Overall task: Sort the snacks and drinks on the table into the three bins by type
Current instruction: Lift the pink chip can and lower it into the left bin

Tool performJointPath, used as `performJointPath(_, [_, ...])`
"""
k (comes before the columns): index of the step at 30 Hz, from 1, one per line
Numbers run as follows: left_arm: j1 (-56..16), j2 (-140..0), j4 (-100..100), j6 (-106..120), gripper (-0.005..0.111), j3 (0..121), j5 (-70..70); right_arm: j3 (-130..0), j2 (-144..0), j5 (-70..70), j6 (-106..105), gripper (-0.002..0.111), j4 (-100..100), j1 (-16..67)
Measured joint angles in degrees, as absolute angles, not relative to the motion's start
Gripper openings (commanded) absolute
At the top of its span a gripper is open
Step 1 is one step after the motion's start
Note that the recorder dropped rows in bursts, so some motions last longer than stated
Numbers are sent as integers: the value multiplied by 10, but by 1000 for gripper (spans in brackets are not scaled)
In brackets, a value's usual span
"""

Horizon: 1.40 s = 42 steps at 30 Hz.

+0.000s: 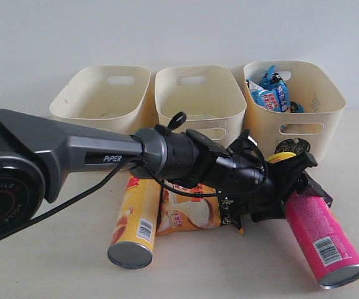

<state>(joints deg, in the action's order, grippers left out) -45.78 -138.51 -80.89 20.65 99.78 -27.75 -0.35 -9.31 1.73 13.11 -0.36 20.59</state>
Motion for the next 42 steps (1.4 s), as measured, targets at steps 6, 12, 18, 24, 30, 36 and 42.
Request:
performJointPath(6, [-447, -1353, -762, 207, 4, 998, -294, -4, -93, 17, 131, 0, -4, 206])
performJointPath(12, [-432, -1244, -618, 207, 4, 998, -338, -4, -93, 17, 131, 0, -4, 206])
performJointPath(18, [-407, -1153, -535, 207, 4, 998, -379, -4, -93, 17, 131, 0, -4, 206])
performJointPath(24, [-321, -1017, -464, 196, 4, 982, -406, -4, -93, 17, 131, 0, -4, 206])
performJointPath(30, [-156, -912, -452, 203, 4, 930, -366, -4, -93, 17, 131, 0, -4, 206])
performJointPath(36, [-95, -923, -449, 233, 4, 928, -294, -4, -93, 27, 131, 0, -4, 206])
performJointPath(42, [-93, -992, -449, 277, 4, 928, -175, -4, -93, 33, 131, 0, -4, 206])
